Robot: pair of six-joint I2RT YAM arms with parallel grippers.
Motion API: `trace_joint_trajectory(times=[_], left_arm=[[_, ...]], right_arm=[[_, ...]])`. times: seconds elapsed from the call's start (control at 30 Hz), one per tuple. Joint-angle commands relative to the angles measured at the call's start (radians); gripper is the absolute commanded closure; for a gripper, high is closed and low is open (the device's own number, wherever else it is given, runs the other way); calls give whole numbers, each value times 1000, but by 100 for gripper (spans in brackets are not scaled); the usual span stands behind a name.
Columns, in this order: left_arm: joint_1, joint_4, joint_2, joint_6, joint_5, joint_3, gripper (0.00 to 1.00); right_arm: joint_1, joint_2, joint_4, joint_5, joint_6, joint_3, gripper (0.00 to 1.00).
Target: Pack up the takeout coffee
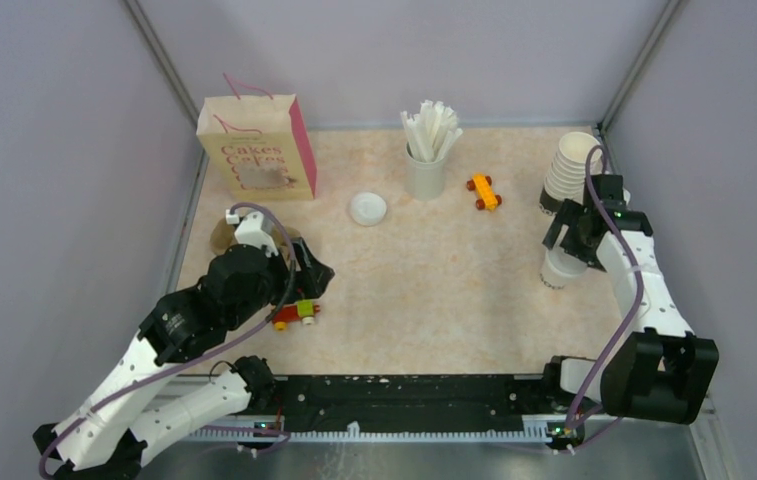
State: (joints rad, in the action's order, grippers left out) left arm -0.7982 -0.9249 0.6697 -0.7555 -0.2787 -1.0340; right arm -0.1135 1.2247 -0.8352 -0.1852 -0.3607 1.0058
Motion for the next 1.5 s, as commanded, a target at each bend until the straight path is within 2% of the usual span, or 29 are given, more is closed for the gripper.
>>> trace_joint_trajectory(times=[0.0,0.27,0.4,0.57,0.73,0.83,1.0,1.13,1.2,1.33,1.47], left_arm=[[3,-1,-15,28,-9,-47,1],[4,-13,-52,42,1,-32,1],[3,-15,-38,67,17,-31,1],[3,-45,62,127,47,-91,1],[3,5,119,133,63,-130,1],[3,47,154,177,64,-159,1],[4,-4,293,151,-70,-288,1],[26,-9,395,147,-176,-377,1],[108,-41,447,127,-216,-436,1],[430,-11,534,147,-10,-522,1],[588,2,638,212,-43,-618,1]], right_arm=[[-11,-24,24,12,-7,9,10],[-11,-79,-150,13,-21,217,4],[0,-113,-259,136,-47,328,3],[173,-187,-322,179,-127,414,3],[285,-243,-371,260,-164,387,2],[309,-299,-418,233,-122,360,2],[310,-401,-385,255,-1,320,2],[310,-508,-289,295,-137,183,1],[310,-550,-261,344,-155,127,1],[310,-563,-242,428,-124,98,1],[310,-505,-287,432,-61,107,5]])
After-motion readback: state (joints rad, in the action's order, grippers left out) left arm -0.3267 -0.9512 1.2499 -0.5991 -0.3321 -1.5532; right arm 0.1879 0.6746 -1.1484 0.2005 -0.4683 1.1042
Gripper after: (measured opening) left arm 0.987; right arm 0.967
